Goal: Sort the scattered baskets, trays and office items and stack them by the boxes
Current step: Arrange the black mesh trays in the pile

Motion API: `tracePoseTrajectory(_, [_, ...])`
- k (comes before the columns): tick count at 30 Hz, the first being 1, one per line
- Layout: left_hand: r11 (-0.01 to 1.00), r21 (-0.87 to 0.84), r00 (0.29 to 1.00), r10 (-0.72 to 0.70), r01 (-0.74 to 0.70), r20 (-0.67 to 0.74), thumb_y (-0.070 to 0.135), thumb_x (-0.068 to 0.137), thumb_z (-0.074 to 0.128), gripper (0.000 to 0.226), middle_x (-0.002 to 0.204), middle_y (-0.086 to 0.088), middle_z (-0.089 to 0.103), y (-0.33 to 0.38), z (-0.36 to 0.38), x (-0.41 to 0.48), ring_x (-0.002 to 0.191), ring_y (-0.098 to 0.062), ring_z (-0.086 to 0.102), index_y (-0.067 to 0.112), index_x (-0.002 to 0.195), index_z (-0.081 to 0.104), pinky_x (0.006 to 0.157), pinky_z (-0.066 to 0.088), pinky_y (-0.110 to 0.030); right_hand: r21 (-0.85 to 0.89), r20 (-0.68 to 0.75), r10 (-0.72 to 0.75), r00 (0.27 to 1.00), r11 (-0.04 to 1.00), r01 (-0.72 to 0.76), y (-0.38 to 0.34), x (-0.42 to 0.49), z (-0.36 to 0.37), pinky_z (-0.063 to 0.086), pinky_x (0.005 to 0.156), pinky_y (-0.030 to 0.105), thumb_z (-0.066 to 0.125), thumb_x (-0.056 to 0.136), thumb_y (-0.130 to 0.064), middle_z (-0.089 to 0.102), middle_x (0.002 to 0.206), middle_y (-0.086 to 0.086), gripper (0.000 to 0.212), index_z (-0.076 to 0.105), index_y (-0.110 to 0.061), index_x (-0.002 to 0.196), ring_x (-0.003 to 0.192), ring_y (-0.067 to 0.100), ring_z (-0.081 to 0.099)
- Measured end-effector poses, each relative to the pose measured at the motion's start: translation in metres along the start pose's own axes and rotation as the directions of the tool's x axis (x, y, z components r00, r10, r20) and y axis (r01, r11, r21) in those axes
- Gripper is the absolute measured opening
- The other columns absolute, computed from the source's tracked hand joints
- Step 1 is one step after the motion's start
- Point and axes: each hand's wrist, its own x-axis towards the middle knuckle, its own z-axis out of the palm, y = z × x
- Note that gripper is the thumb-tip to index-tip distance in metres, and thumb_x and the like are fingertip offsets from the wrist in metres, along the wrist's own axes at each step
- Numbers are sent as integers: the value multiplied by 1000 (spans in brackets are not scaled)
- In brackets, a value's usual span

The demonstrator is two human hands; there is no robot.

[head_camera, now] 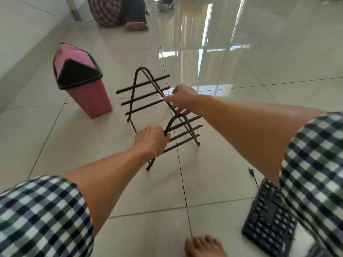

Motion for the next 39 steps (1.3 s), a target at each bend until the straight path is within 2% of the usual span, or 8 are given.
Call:
tracePoseTrajectory(4, [999,-35,999,22,-21,47,47,101,46,34,82,2,61,-19,-4,-67,75,-18,60,21,104,67,66,54,-36,-162,89,-53,995,985,67,-32,-59,30,64,70,39,52,101,-8,74,89,13,21,66,0,115,79,26,75])
tracePoseTrajectory(7, [999,-29,990,17,-14,139,44,101,44,32,77,5,56,-40,-5,-109,69,-13,55,21,104,65,55,41,-29,-243,169,-88,982,962,128,-48,-99,43,64,67,38,55,101,-17,73,91,11,23,65,-2,116,77,24,75])
tracePoseTrajectory(15, [996,-73,937,-25,54,349,45,101,47,24,82,7,61,-61,-3,-160,74,-11,60,29,87,57,60,43,-27,-268,314,-29,949,956,117,-44,-154,73,61,61,38,61,98,-45,60,98,8,41,55,-7,114,86,26,69])
tracePoseTrajectory(17, [998,-28,931,-45,59,363,48,99,51,27,82,6,60,-60,-1,-161,75,-13,59,30,78,52,63,44,-29,-306,294,-46,955,942,140,-36,-153,88,54,52,32,61,98,-42,58,85,4,35,53,-9,97,78,23,68])
tracePoseTrajectory(21, [994,39,914,-109,102,392,49,98,57,27,80,5,56,-56,-1,-162,80,-19,58,26,84,51,69,44,-32,-245,206,-89,974,959,139,-24,-149,111,54,46,30,54,99,-23,67,84,9,20,54,-5,106,69,22,68])
tracePoseTrajectory(27, [964,20,895,-255,267,367,44,99,57,26,94,1,61,-52,-12,-178,91,-23,61,19,104,61,80,51,-35,-207,65,-172,983,961,181,-33,-145,143,57,73,37,48,96,-14,53,75,0,22,63,-7,110,76,21,60])
tracePoseTrajectory(32, [891,65,810,-436,448,393,44,100,54,25,83,2,58,-63,-18,-235,84,-24,60,19,96,59,76,52,-36,-177,212,-261,942,937,300,-47,-182,179,46,59,29,50,94,-13,58,84,2,12,58,-13,103,69,16,53])
tracePoseTrajectory(39, [698,62,601,-655,713,457,36,103,51,28,104,-4,64,-65,-16,-351,88,-26,60,18,120,62,71,46,-35,-100,451,-289,844,924,369,-52,-283,229,44,65,33,50,93,-14,50,83,0,22,53,-9,114,82,22,54])
